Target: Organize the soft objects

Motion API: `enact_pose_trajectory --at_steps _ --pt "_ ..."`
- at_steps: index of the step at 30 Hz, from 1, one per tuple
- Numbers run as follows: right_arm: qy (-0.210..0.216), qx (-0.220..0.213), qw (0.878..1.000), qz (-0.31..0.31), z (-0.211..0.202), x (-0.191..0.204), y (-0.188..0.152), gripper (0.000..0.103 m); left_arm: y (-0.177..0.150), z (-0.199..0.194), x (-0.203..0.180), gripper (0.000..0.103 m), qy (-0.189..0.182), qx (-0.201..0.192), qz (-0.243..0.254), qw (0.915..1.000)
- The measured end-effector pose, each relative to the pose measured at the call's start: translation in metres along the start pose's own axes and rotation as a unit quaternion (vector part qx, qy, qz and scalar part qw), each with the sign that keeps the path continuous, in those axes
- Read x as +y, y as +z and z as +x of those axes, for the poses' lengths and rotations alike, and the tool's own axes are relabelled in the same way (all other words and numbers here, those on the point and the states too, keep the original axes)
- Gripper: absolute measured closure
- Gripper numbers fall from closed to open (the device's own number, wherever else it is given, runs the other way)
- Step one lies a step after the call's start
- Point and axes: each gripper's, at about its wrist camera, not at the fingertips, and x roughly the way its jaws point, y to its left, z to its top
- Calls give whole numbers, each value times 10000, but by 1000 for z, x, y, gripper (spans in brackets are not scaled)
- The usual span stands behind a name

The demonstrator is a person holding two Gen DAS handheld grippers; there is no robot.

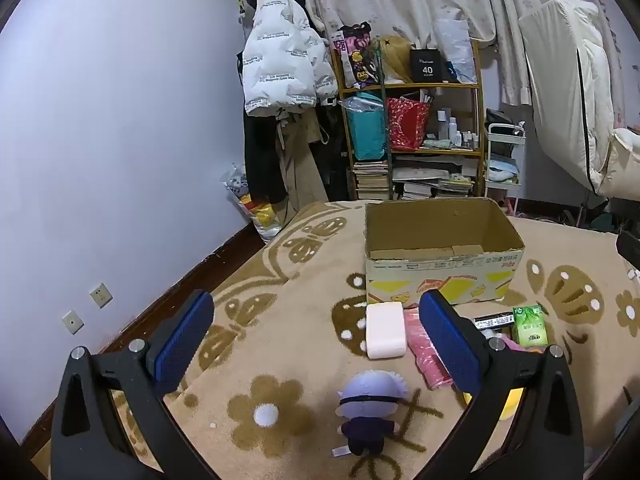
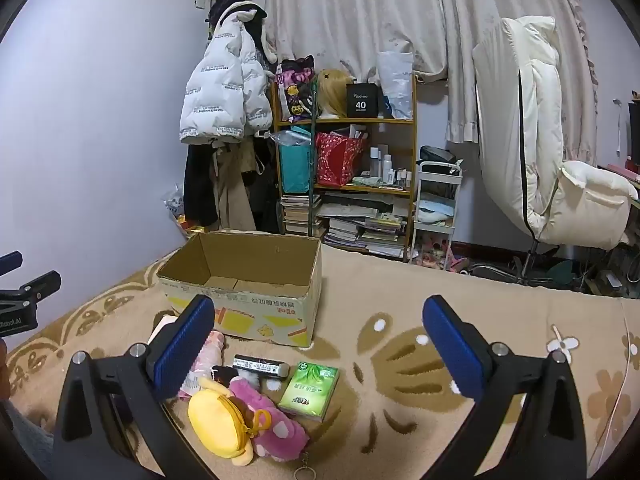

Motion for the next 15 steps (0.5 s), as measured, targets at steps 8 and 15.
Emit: enact_pose_trajectory --at_steps 8,15 --pt "18 -16 10000 37 0 -1 0 0 -1 -2 1 1 19 -43 22 10000" --pt "-22 -23 10000 -6 1 2 0 0 3 0 -4 2 26 44 115 9999"
